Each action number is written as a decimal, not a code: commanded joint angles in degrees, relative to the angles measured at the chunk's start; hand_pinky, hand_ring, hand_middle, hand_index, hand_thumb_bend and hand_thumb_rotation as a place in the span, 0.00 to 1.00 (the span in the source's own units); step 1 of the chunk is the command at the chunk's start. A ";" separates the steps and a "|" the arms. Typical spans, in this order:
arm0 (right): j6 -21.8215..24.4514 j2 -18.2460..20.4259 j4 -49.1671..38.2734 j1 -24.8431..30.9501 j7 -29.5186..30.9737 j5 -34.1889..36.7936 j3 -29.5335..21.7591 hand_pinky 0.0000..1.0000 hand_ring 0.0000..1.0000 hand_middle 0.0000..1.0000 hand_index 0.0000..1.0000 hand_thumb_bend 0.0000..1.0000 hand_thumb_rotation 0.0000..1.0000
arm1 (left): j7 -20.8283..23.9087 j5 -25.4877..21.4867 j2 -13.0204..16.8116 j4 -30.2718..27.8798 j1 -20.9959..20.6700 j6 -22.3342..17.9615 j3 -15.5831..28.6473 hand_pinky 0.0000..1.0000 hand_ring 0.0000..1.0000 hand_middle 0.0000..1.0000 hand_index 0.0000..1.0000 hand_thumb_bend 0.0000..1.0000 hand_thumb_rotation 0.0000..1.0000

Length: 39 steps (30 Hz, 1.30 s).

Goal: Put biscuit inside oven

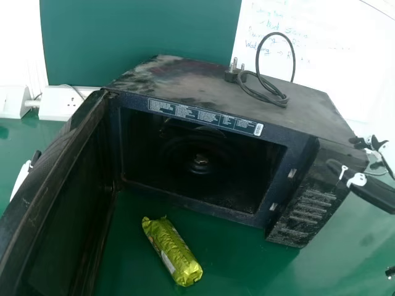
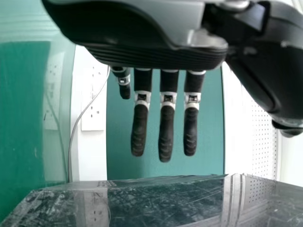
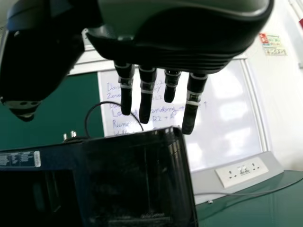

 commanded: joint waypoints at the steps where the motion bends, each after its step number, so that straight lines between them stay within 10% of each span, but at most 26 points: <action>1: -1.03 -0.85 -0.81 0.60 -0.11 -1.17 0.33 0.72 0.83 0.85 0.88 0.95 0.64 | 0.24 -0.41 0.21 -0.29 0.12 -0.10 0.63 0.33 0.38 0.43 0.48 0.52 0.07; 18: 4.15 -1.34 -5.36 -2.10 0.10 -2.49 5.82 0.67 0.80 0.84 0.87 0.93 0.54 | 0.11 -0.33 0.40 0.03 -0.04 -0.30 0.52 0.33 0.38 0.43 0.48 0.51 0.07; 39: -5.04 -2.11 -5.29 -6.51 0.23 4.98 12.96 0.60 0.73 0.77 0.82 0.95 0.54 | 1.36 0.30 -0.21 -1.52 0.19 1.03 0.10 0.33 0.38 0.43 0.48 0.52 0.07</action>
